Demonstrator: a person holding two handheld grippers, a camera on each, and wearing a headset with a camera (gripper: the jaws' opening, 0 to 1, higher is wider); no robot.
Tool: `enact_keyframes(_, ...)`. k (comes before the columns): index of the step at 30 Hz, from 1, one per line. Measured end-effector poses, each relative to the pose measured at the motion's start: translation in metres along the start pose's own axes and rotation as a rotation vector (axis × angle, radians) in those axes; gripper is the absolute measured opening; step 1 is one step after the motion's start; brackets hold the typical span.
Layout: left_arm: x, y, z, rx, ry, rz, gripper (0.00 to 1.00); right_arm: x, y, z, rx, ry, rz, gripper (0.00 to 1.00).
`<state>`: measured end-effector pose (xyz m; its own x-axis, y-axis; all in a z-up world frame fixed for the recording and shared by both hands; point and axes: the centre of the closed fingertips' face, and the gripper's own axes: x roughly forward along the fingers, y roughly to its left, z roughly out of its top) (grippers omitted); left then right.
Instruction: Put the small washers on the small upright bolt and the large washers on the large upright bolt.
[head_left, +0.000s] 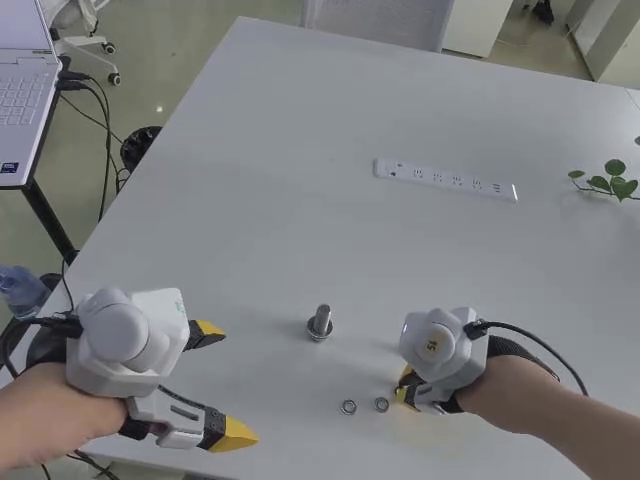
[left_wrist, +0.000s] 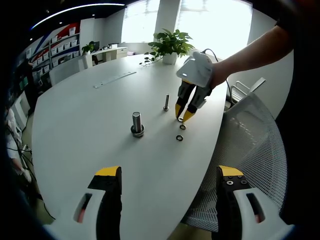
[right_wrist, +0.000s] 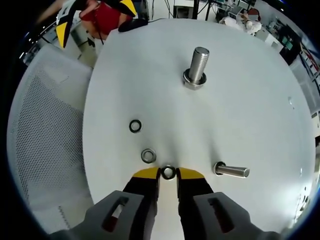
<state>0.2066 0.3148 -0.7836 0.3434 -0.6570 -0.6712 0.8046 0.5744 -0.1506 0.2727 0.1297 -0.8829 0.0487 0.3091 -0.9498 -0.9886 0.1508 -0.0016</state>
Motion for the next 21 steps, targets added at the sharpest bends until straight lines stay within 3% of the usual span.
enact_keyframes(17, -0.0018, 0.0003, -0.0002, -0.002, -0.002, 0.001, 0.77, -0.0002, 0.0004, -0.0032, -0.069, 0.034, -0.003, 0.15)
enact_keyframes(21, -0.0015, -0.0004, 0.0002, -0.002, -0.002, 0.000, 0.77, 0.0001, -0.0013, -0.0036, -0.053, 0.041, 0.001, 0.15)
